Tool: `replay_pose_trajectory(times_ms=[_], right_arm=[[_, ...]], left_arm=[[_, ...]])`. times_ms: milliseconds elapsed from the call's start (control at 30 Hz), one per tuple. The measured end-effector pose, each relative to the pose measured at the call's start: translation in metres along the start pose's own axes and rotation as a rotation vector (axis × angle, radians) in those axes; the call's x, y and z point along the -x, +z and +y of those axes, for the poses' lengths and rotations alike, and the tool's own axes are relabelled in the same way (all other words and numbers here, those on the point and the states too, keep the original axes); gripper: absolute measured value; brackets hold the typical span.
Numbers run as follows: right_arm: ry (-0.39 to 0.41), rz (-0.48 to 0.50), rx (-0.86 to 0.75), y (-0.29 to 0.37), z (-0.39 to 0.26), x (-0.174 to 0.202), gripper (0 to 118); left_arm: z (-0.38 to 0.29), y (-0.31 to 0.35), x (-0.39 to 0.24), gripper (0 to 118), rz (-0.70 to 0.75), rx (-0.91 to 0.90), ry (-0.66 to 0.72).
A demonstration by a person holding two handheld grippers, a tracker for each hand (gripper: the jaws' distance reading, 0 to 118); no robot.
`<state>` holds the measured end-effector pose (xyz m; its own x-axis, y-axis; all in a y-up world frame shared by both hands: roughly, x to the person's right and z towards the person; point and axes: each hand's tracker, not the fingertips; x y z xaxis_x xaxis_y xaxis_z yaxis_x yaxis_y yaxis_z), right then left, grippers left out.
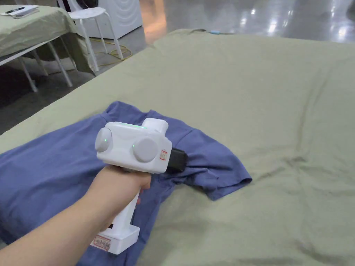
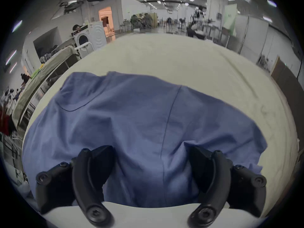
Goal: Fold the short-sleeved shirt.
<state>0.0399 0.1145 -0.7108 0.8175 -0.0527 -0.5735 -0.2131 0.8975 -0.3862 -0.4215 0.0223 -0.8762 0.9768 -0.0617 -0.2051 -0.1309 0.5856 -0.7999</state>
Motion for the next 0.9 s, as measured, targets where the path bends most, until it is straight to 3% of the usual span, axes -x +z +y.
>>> replay_pose_trajectory(times_ms=[100,167,233,300,433,567,667,800,900], right_arm=[[0.005,-0.002,-0.005,0.006,-0.003,-0.005,3],[-0.009,0.007,-0.011,0.01,-0.004,-0.01,3],[-0.017,0.006,-0.015,0.019,-0.005,-0.014,3],[-0.022,0.006,-0.032,0.031,-0.003,-0.018,3],[0.011,0.008,-0.064,0.059,0.003,-0.026,3],[-0.002,0.0,-0.085,0.094,0.01,-0.04,3],[-0.015,-0.03,-0.145,0.128,0.01,-0.048,3],[-0.047,-0.066,-0.207,0.172,0.006,-0.06,3],[-0.075,-0.107,-0.243,0.201,0.002,-0.071,3]], left_arm=[[-0.001,0.013,0.003,72,0.006,-0.056,-0.051],[0.002,0.018,0.008,3,0.026,-0.058,-0.053],[0.004,0.022,0.02,3,0.13,-0.047,0.017],[0.007,0.025,0.033,3,-0.009,0.027,0.071],[0.015,0.074,0.007,3,-0.01,-0.083,0.003],[0.043,0.126,-0.016,3,-0.076,-0.146,0.066],[0.064,0.169,-0.042,3,-0.099,-0.245,0.013],[0.088,0.231,-0.091,3,-0.257,-0.368,0.021],[0.102,0.272,-0.16,3,-0.332,-0.42,-0.136]])
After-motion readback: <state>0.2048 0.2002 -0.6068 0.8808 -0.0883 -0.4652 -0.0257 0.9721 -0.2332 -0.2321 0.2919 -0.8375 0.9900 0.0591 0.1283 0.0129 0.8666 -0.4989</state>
